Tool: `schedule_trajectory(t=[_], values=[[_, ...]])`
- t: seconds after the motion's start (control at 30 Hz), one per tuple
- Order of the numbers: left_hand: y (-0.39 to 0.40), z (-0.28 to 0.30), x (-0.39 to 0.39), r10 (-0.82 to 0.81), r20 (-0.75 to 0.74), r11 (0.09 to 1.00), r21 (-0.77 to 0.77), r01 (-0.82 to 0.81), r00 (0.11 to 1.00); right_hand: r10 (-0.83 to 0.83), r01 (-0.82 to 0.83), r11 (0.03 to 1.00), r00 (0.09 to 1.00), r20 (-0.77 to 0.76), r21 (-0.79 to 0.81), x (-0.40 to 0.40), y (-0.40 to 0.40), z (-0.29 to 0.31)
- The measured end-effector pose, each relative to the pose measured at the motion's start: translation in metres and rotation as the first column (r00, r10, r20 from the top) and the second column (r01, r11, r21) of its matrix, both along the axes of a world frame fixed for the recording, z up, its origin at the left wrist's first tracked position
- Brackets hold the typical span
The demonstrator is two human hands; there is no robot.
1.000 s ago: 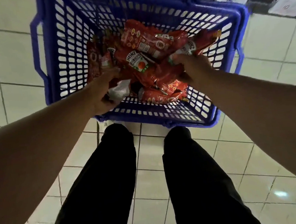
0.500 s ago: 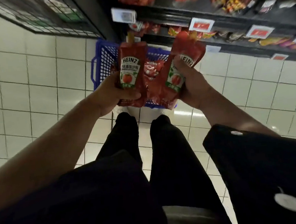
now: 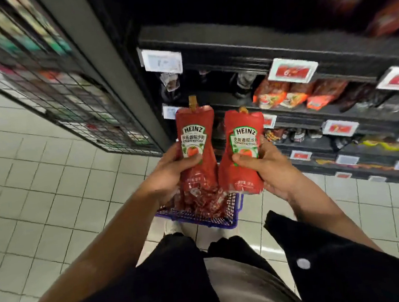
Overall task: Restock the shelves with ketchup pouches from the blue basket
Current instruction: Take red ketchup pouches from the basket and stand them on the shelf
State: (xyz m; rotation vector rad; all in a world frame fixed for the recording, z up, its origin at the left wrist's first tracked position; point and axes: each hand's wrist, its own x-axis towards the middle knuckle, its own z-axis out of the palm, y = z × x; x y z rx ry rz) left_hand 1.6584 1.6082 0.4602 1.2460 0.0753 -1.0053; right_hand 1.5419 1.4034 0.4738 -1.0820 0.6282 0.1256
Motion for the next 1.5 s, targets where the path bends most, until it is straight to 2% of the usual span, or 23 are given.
schedule_trajectory(t=[0.13,0.27,0.37,0.47,0.63,0.8,0.93,1.07,1.2,1.33,1.43,1.5], values=[[0.000,0.033,0.012,-0.051,0.129,0.996,-0.070,0.060,0.990,0.037,-0.034,0.999,0.995,0.088,-0.038,0.004,-0.013,0.037],[-0.006,0.063,0.025,-0.035,0.274,0.999,-0.025,0.044,0.961,0.015,-0.008,0.999,0.984,0.178,-0.039,0.019,-0.018,0.071],[-0.009,0.081,0.037,0.001,0.297,0.999,-0.035,0.010,0.955,0.020,0.004,0.993,0.981,0.195,-0.119,0.035,-0.016,0.092],[-0.009,0.090,0.052,-0.027,0.336,0.998,-0.041,0.044,0.942,-0.032,0.059,0.992,0.974,0.225,-0.113,0.050,-0.007,0.105],[-0.006,0.084,0.084,-0.064,0.399,0.997,-0.017,0.077,0.915,-0.140,0.199,0.944,0.963,0.229,-0.263,0.069,0.016,0.098],[-0.007,0.067,0.108,-0.085,0.426,0.994,-0.028,0.107,0.901,-0.179,0.279,0.838,0.953,0.245,-0.470,0.084,0.032,0.085],[-0.013,0.057,0.115,-0.108,0.495,0.991,-0.018,0.135,0.862,-0.242,0.345,0.789,0.935,0.259,-0.508,0.091,0.034,0.075],[-0.029,0.063,0.119,-0.103,0.566,0.994,0.021,0.111,0.818,-0.228,0.364,0.793,0.921,0.316,-0.489,0.098,0.023,0.075],[-0.059,0.098,0.144,-0.101,0.700,0.995,0.084,0.059,0.707,-0.170,0.344,0.789,0.918,0.357,-0.509,0.113,-0.010,0.102],[-0.097,0.129,0.184,-0.134,0.775,0.982,0.189,-0.024,0.617,-0.148,0.379,0.734,0.899,0.412,-0.564,0.129,-0.045,0.129],[-0.119,0.133,0.213,-0.150,0.760,0.960,0.265,-0.091,0.632,-0.133,0.378,0.719,0.898,0.419,-0.583,0.134,-0.063,0.133],[-0.127,0.129,0.226,-0.150,0.700,0.937,0.327,-0.127,0.698,-0.120,0.361,0.728,0.904,0.410,-0.583,0.134,-0.070,0.128]])
